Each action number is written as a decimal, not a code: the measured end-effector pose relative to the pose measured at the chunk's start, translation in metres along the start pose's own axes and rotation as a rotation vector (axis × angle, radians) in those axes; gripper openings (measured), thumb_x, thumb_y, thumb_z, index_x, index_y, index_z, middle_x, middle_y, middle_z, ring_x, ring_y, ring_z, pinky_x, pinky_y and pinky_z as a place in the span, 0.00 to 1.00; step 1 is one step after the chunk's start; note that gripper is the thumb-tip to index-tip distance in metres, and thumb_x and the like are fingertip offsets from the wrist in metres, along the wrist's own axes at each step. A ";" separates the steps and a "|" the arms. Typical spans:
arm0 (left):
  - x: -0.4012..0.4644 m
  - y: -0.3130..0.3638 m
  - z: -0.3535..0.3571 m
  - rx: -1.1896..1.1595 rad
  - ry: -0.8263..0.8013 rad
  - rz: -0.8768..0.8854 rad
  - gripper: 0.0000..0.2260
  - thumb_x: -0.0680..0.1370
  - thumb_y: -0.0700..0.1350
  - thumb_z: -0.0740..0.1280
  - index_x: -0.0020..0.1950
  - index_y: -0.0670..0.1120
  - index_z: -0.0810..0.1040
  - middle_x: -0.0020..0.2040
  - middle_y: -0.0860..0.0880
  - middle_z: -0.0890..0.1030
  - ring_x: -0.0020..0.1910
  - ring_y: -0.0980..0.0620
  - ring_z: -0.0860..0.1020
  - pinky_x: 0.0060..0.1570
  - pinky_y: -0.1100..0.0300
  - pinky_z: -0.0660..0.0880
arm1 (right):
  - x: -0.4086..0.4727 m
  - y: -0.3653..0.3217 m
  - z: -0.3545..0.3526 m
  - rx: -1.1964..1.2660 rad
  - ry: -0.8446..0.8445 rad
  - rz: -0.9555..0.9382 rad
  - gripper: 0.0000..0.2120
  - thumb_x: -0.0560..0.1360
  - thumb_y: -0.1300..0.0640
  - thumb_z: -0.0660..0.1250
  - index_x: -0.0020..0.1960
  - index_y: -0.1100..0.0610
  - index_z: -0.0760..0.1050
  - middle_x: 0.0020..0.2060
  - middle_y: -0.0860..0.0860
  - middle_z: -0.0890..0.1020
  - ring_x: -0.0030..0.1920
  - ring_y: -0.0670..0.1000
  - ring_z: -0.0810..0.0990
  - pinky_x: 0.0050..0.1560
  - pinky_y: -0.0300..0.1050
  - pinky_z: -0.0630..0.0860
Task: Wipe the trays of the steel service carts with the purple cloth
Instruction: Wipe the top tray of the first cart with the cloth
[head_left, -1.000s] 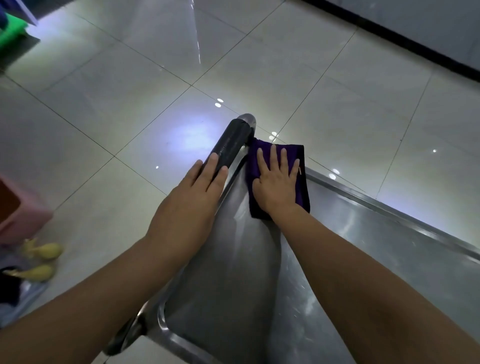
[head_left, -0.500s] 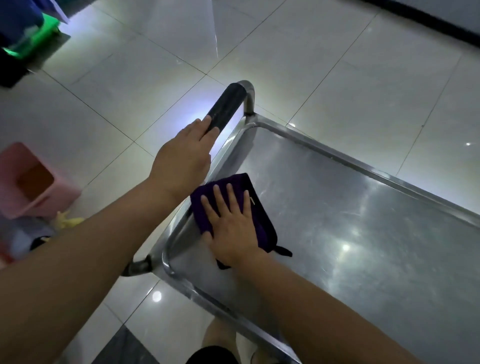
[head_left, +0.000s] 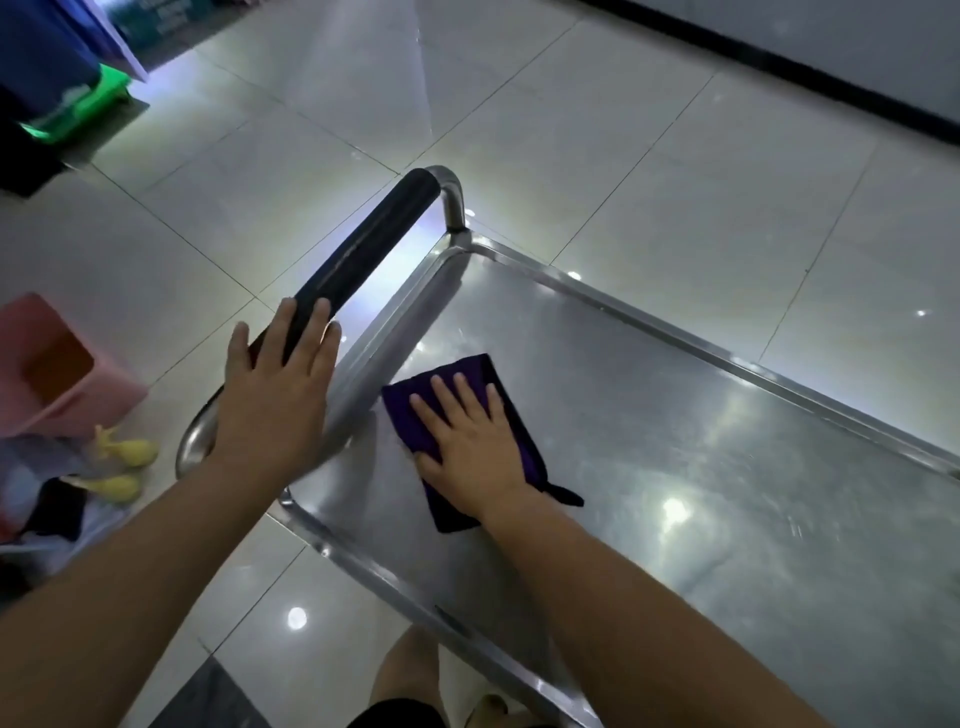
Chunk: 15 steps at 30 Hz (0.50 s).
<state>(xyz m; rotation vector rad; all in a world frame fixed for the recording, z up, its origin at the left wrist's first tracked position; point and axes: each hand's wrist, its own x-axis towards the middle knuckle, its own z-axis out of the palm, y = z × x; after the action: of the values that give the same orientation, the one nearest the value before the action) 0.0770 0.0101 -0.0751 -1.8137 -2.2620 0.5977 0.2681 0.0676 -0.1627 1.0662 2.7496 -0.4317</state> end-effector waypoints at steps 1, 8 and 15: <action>-0.006 0.002 0.001 0.031 -0.032 0.018 0.36 0.77 0.57 0.61 0.78 0.45 0.48 0.78 0.44 0.43 0.76 0.39 0.40 0.71 0.39 0.43 | -0.005 0.020 -0.003 -0.009 0.014 0.052 0.30 0.80 0.40 0.49 0.79 0.46 0.45 0.79 0.51 0.44 0.78 0.54 0.38 0.74 0.58 0.32; -0.051 0.085 0.010 -0.413 -0.169 0.233 0.38 0.75 0.67 0.56 0.77 0.45 0.57 0.77 0.45 0.58 0.77 0.47 0.52 0.74 0.49 0.46 | -0.045 0.142 -0.017 0.029 0.051 0.311 0.31 0.80 0.38 0.49 0.78 0.44 0.42 0.78 0.49 0.43 0.78 0.51 0.39 0.75 0.53 0.34; -0.065 0.124 0.010 -0.402 -0.485 0.190 0.52 0.68 0.66 0.67 0.77 0.48 0.39 0.78 0.48 0.40 0.77 0.49 0.42 0.72 0.45 0.55 | -0.112 0.233 -0.022 0.063 0.119 0.616 0.31 0.80 0.40 0.52 0.79 0.45 0.47 0.79 0.50 0.46 0.78 0.53 0.43 0.75 0.53 0.38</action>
<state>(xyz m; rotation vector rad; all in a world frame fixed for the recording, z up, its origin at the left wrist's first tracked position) 0.1997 -0.0331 -0.1291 -2.2996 -2.6950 0.7204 0.5068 0.1678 -0.1622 1.9079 2.3263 -0.3666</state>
